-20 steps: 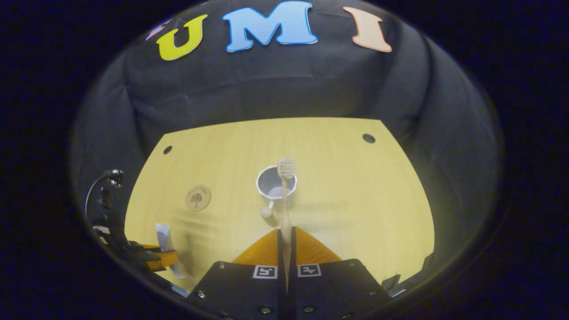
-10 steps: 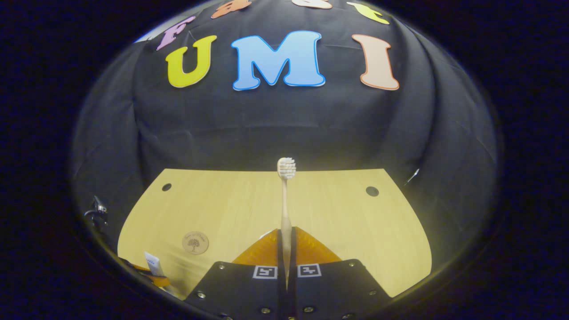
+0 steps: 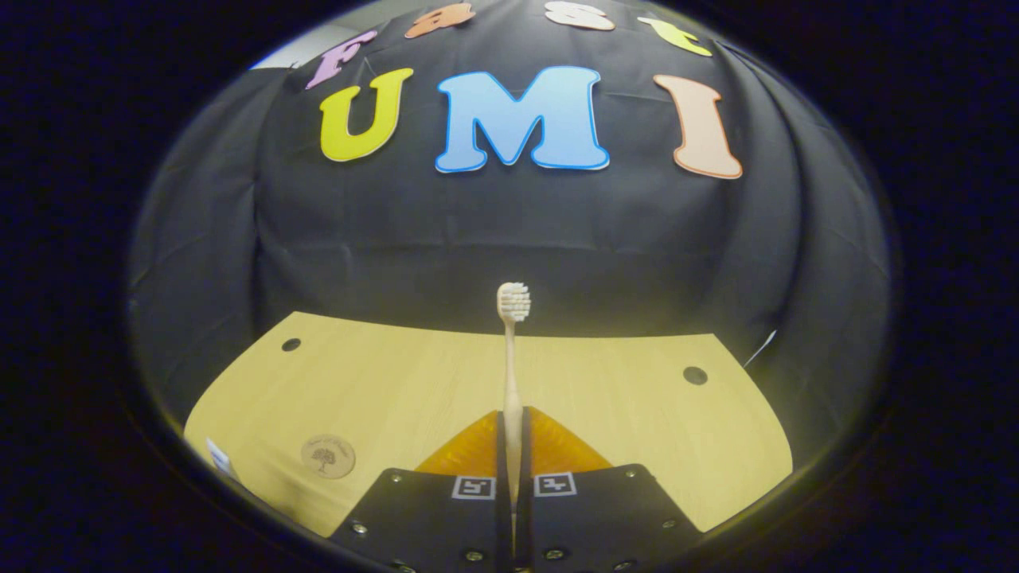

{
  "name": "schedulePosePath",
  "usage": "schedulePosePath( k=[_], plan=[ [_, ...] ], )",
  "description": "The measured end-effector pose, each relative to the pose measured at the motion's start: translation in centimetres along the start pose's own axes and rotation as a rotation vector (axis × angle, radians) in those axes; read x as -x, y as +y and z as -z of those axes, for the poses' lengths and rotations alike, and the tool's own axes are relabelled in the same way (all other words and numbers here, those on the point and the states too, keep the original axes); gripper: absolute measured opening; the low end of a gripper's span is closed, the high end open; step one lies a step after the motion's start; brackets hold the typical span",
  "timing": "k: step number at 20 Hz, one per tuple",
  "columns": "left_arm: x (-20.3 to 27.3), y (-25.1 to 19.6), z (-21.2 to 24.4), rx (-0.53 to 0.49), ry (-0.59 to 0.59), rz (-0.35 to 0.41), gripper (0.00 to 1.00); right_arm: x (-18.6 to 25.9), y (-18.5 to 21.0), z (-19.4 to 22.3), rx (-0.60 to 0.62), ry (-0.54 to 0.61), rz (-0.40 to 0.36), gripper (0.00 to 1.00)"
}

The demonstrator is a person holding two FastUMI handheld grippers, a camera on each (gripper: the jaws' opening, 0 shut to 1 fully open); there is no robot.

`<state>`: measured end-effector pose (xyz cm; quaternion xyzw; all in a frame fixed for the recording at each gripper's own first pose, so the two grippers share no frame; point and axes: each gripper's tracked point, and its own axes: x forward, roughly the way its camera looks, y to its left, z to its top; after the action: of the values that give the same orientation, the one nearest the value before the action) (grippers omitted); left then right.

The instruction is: Put the toothbrush and toothpaste on the desktop into the cup, then pick up the cup and place it on the coaster on the desktop.

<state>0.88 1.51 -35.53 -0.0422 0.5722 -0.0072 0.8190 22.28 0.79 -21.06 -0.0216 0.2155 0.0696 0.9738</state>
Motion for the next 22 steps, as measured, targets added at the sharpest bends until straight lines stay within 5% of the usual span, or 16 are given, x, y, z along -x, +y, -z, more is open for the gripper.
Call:
schedulePosePath(
  k=[10,12,16,22],
  plan=[
    [5.1,-0.8,-0.5,0.019,0.008,-0.002,0.29,-2.7,0.6,3.6,0.042,0.013,-0.032,0.06],
    [6.0,-1.1,-1.1,0.022,0.003,-0.001,0.28,-2.6,0.7,4.0,0.035,0.022,-0.030,0.15],
    [6.8,-2.4,-1.8,0.015,-0.011,0.001,0.28,-2.5,0.8,4.6,0.011,0.032,-0.036,0.54],
    [5.8,-3.1,-3.7,0.003,-0.073,0.028,0.29,-1.4,-0.2,4.3,-0.018,0.033,-0.010,0.61]
  ],
)
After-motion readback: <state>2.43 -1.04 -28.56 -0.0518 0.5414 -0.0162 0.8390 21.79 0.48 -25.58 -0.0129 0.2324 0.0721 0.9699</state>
